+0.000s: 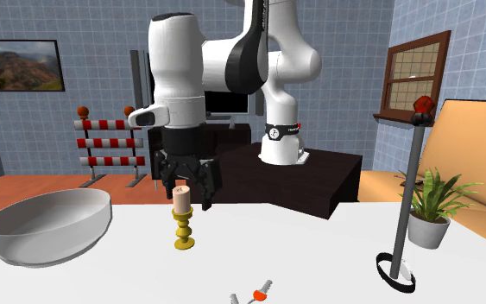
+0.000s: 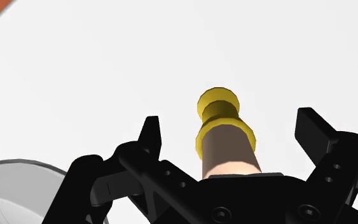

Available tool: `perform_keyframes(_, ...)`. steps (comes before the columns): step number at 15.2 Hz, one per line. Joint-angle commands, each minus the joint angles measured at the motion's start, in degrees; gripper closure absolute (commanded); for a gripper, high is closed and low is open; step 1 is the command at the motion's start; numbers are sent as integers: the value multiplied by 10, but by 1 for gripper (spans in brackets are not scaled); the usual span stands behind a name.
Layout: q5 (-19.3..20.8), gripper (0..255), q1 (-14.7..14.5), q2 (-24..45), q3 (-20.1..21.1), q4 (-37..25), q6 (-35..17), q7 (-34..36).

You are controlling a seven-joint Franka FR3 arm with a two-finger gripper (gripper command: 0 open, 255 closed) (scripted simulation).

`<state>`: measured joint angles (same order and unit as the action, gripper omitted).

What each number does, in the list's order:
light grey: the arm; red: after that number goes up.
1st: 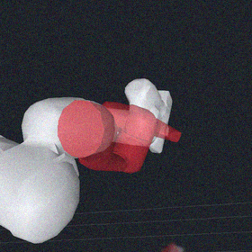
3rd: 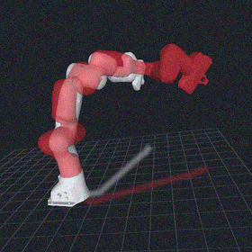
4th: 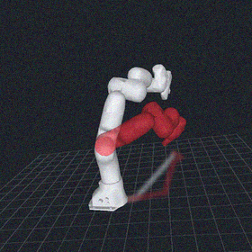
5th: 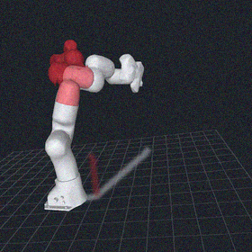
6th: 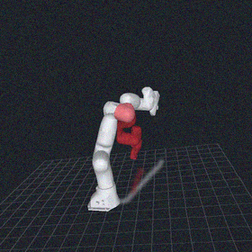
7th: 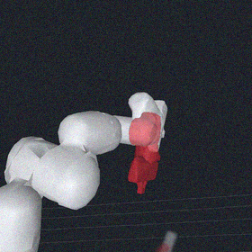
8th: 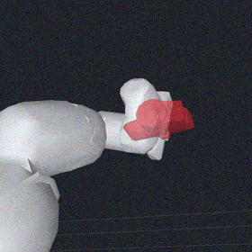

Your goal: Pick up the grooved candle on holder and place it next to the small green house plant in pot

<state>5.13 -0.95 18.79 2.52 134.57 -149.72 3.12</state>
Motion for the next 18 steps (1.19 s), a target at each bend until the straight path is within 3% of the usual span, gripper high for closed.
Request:
perform_keyframes(1,0,0,0,1,0,0,-1,0)
perform_keyframes(4,0,0,0,1,0,0,-1,0)
perform_keyframes(5,0,255,0,1,0,0,-1,0)
perform_keyframes(14,0,255,0,1,0,0,-1,0)
perform_keyframes(18,-5,255,2,-29,3,2,27,-4)
